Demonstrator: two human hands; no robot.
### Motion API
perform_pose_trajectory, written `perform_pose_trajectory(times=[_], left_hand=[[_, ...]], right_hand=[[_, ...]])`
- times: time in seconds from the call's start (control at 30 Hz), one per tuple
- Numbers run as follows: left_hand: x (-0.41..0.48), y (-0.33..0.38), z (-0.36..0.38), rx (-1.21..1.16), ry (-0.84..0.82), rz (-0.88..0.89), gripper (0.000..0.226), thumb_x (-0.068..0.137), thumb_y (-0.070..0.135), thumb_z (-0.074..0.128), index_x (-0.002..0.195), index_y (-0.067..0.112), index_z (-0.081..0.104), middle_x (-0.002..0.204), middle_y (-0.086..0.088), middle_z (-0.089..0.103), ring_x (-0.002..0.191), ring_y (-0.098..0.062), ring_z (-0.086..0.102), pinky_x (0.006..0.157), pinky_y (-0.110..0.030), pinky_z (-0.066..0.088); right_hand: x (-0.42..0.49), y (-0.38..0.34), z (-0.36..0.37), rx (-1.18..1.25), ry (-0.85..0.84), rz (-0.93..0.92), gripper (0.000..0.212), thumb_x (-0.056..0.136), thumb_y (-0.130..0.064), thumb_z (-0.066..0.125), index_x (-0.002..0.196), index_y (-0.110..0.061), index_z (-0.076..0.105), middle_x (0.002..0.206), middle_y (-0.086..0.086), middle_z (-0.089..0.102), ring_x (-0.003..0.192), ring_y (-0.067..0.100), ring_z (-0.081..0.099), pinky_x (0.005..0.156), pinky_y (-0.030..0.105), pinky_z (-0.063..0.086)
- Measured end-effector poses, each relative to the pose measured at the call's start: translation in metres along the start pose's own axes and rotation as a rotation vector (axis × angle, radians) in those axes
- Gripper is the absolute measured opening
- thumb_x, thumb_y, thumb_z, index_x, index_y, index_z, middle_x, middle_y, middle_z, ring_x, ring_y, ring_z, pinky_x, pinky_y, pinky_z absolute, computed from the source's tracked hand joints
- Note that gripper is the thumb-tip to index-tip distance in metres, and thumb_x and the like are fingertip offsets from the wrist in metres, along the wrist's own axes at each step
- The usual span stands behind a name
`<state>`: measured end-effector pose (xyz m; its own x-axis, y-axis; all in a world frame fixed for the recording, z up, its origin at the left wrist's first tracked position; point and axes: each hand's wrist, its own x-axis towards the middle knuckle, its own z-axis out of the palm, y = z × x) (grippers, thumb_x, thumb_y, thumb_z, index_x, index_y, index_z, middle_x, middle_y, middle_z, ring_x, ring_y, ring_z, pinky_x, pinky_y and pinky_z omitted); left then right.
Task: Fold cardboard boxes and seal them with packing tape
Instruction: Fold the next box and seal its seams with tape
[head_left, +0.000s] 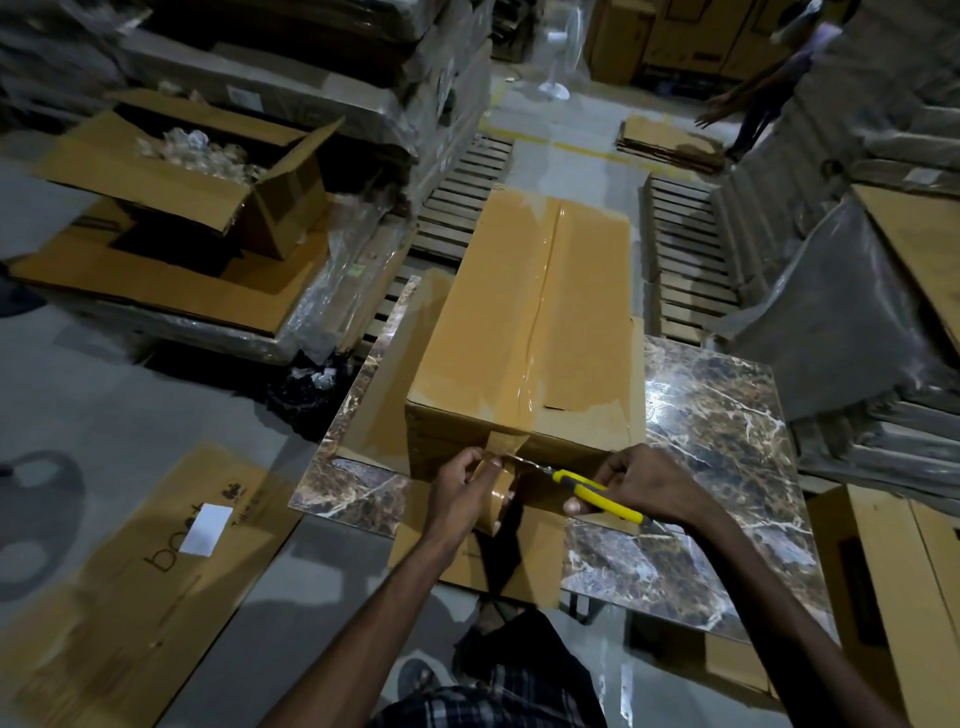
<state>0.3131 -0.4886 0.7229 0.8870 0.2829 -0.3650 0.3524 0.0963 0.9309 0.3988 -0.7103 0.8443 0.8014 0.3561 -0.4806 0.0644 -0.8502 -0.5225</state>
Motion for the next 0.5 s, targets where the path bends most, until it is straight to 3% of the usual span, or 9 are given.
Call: perform_pose_trajectory(times=[0.13,0.5], left_hand=[[-0.0028,0.0005,-0.0033,-0.017,-0.023,-0.024,0.01,0.102,0.031,0.065,0.097,0.025,0.07,0.081,0.01,0.078,0.071,-0.009,0.073,0.065,-0.024,0.051],[-0.0075,0.0048,-0.0092,-0.092,-0.054,-0.078,0.014,0.099,0.03,0.07,0.106,0.019,0.073,0.095,-0.004,0.08,0.079,-0.024,0.076,0.068,-0.033,0.058]], right_hand=[[0.0033,-0.0044,-0.0056,-0.033,-0.03,-0.004,0.054,0.048,-0.07,0.092,0.071,-0.023,0.081,0.053,-0.016,0.064,0.052,-0.007,0.057,0.046,0.012,0.037],[0.0048,-0.0002,-0.0033,-0.024,-0.002,-0.082,0.052,0.048,-0.063,0.095,0.071,-0.018,0.08,0.05,-0.012,0.063,0.044,-0.002,0.054,0.044,0.013,0.036]])
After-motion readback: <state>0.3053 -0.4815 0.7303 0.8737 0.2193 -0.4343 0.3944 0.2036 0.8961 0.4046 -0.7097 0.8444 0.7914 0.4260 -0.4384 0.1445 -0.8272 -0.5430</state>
